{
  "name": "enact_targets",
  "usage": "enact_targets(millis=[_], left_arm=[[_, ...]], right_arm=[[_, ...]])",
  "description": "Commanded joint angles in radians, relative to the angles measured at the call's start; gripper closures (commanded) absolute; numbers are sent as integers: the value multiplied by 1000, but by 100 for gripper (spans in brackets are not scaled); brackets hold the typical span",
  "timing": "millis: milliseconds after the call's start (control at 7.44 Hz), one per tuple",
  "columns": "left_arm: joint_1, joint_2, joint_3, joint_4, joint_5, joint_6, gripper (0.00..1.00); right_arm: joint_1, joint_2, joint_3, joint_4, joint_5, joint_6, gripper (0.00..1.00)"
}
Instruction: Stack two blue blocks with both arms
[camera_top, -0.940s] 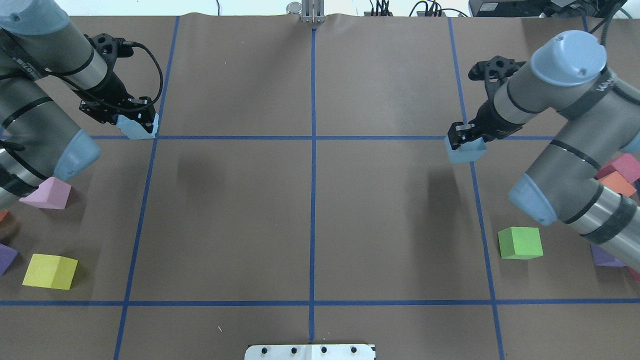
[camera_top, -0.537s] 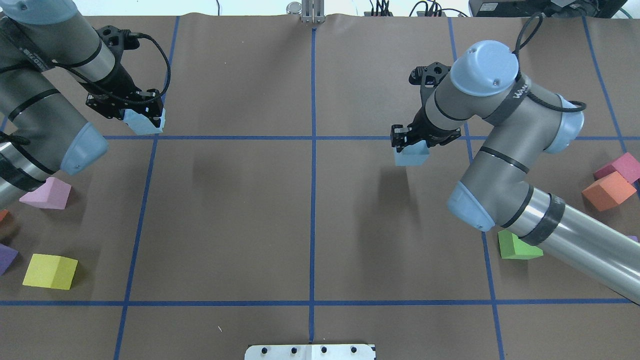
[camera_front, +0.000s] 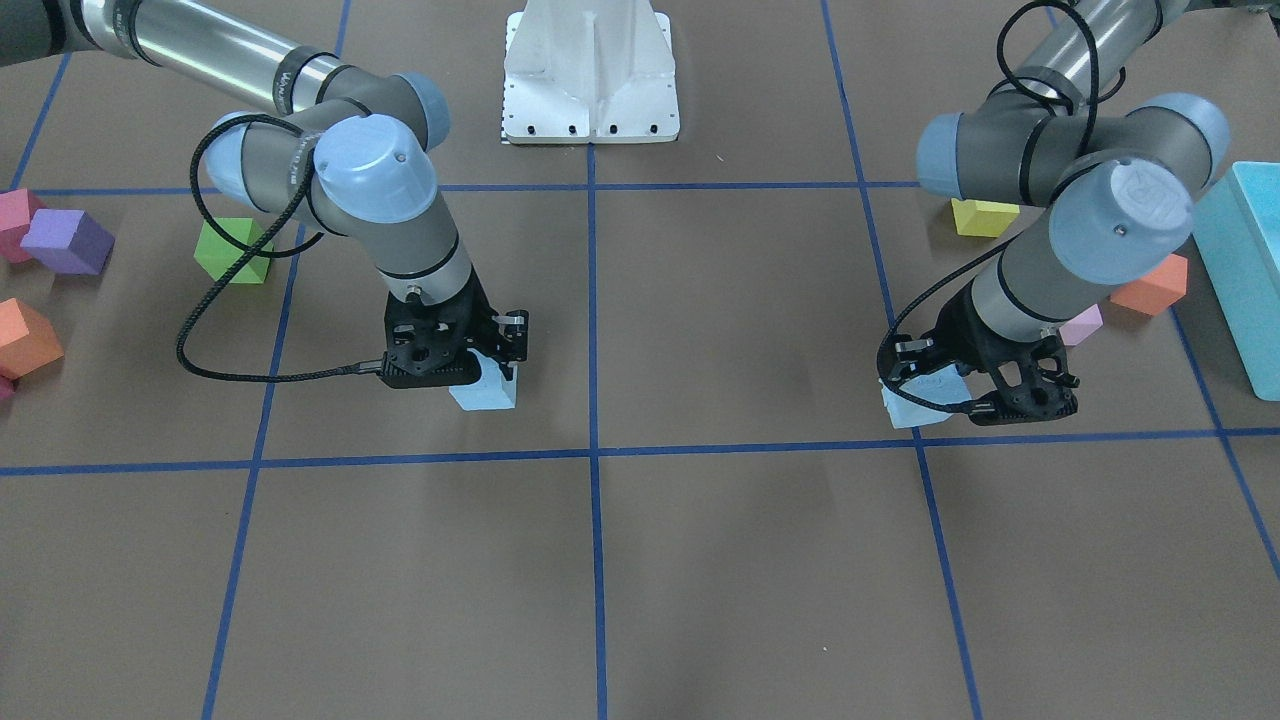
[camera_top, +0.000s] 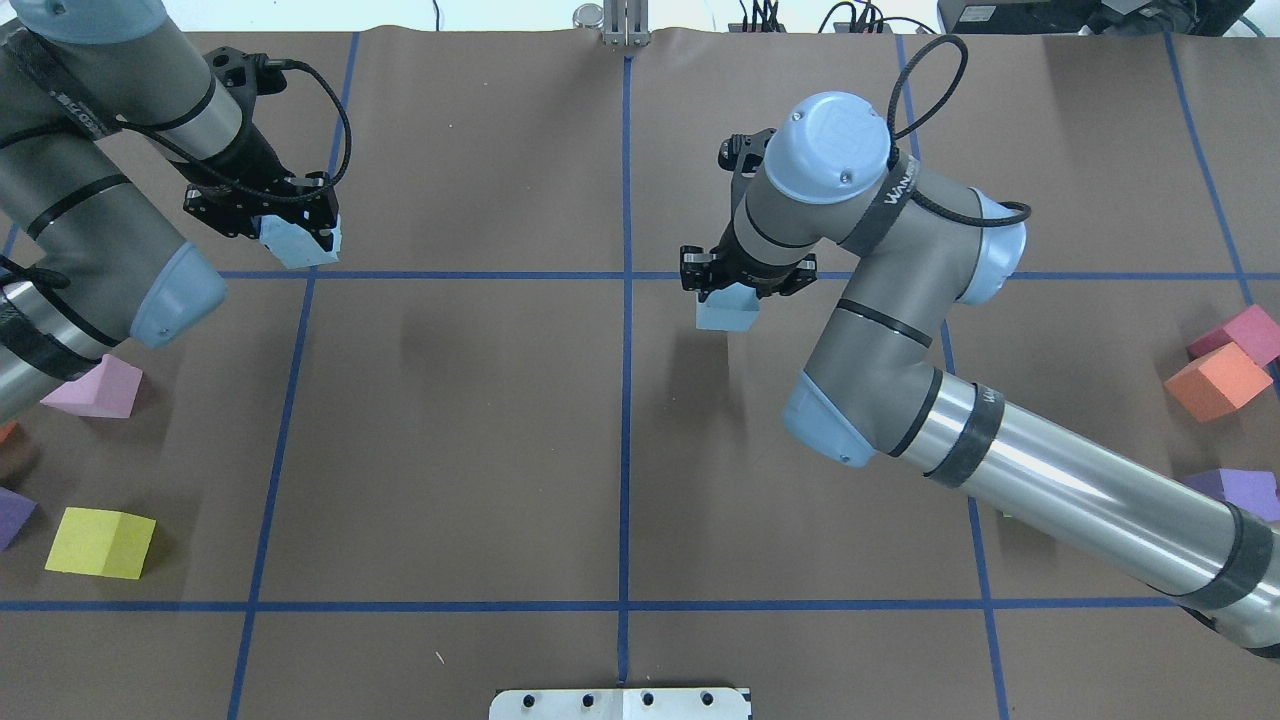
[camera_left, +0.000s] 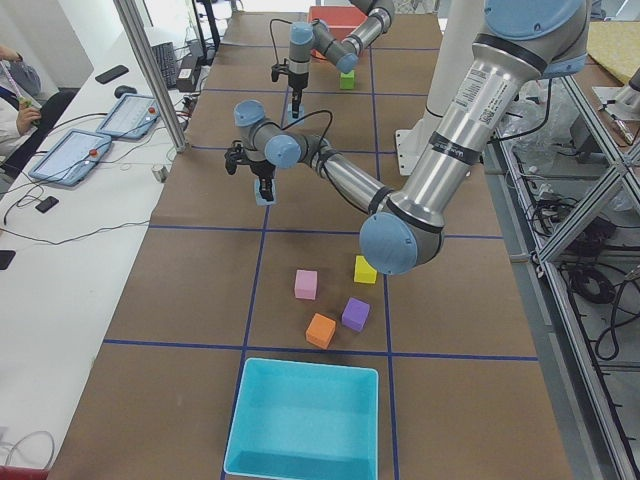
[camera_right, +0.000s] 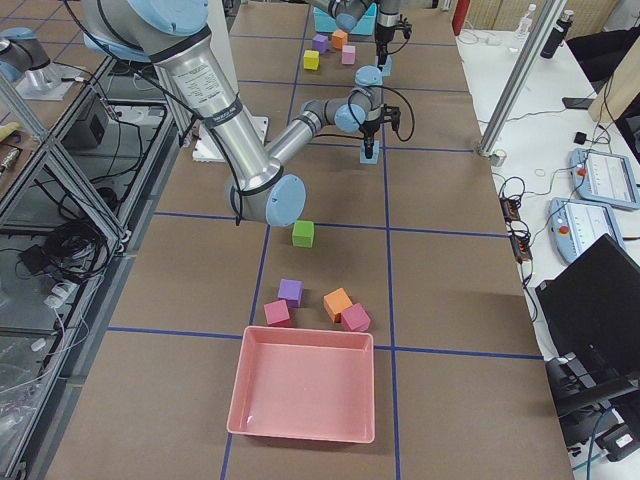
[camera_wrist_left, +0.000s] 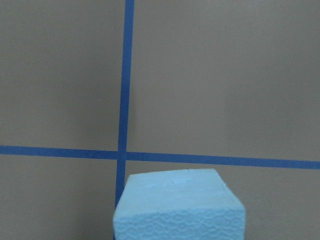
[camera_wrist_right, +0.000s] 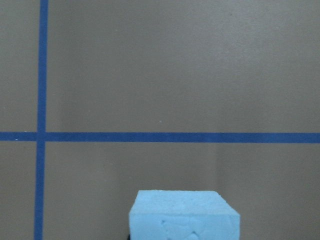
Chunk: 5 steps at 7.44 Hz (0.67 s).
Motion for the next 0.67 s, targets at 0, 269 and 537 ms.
enact_targets(millis=[0,269,537], left_arm=[[1,-6,-3,1,-1,-18,49],[2,-5,-6,0,-1,-22,49],[2,-5,-6,0,-1,-22,49]], right_arm=[[-31,86,-70,-4,-42,44,39],[-52,143,-127,-10,-60,47,39],[-83,175,-172,-12,-85,52,39]])
